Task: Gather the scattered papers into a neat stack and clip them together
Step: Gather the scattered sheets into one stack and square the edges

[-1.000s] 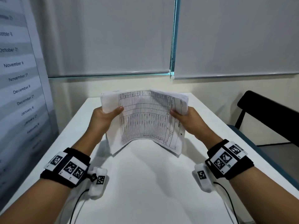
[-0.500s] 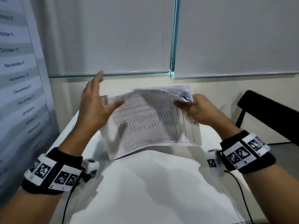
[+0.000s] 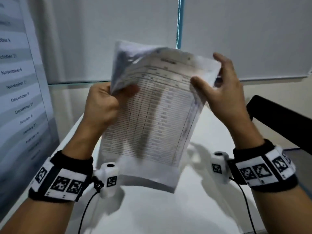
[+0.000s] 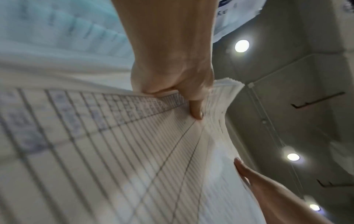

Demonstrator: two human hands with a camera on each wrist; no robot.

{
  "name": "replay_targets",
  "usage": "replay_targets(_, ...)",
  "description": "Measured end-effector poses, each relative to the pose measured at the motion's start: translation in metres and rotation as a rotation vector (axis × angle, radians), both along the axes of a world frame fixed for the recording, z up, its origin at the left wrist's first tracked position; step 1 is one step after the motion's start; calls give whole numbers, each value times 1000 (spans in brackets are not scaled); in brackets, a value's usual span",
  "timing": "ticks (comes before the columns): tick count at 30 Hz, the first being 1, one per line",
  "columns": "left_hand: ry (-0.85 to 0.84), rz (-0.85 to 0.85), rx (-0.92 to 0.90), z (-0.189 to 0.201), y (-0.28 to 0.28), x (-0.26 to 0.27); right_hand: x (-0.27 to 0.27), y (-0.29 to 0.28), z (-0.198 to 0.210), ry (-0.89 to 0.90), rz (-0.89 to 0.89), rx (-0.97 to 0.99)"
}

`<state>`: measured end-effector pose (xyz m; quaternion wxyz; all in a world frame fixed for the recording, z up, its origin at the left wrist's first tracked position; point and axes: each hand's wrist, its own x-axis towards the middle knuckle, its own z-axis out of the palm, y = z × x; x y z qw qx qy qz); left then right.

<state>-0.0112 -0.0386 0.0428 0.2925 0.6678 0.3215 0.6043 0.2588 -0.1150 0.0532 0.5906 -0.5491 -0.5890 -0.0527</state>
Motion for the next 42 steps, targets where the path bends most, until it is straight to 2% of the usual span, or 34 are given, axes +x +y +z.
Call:
replay_targets(2, -135, -31, -70, -10, 5, 8, -11, 9, -11, 370, 207, -47)
replay_targets(3, -157, -40, -86, -15, 4, 12, -16, 14, -16, 495, 284, -78)
replay_targets(4, -154, -47, -102, -19, 4, 15, -22, 19, -21, 544, 322, -110)
replay_targets(8, -34, -76, -184, -20, 12, 5, -33, 37, -36, 583, 394, -61)
replay_targets(11, -114, -73, -132, -15, 22, -5, -32, 42, -41, 557, 456, -69)
replay_targets(15, -249, -206, -177, -9, 24, -11, -31, 42, -53, 590, 584, -188)
replay_targets(18, -242, -269, -159, 1, 22, -11, -25, 42, -48, 650, 719, -295)
replay_targets(21, -200, -325, -185, 4, 20, -12, -19, 41, -40, 638, 794, -358)
replay_targets(23, -155, -314, -234, 2, 18, -9, -24, 40, -37, 653, 765, -345)
replay_targets(25, -144, -218, -227, 1, 12, 2, -40, 40, -38, 614, 622, -246)
replay_targets(28, -107, 39, -31, 0, -9, 34, -75, 35, -39, 359, 343, 13)
replay_targets(30, -124, 144, 97, -4, -19, 47, -91, 31, -41, 185, 264, 97)
replay_targets(31, -146, 174, 134, -5, -20, 48, -91, 30, -40, 153, 254, 123)
replay_targets(34, -194, 110, 23, -5, -3, 28, -71, 34, -38, 302, 321, 69)
replay_targets(36, -166, -25, -150, -11, 13, 10, -54, 40, -46, 456, 409, -124)
replay_targets(38, -121, -120, -275, -22, 22, 2, -46, 44, -58, 523, 477, -250)
replay_targets(42, -166, -159, -232, -24, 26, 1, -44, 46, -55, 533, 487, -211)
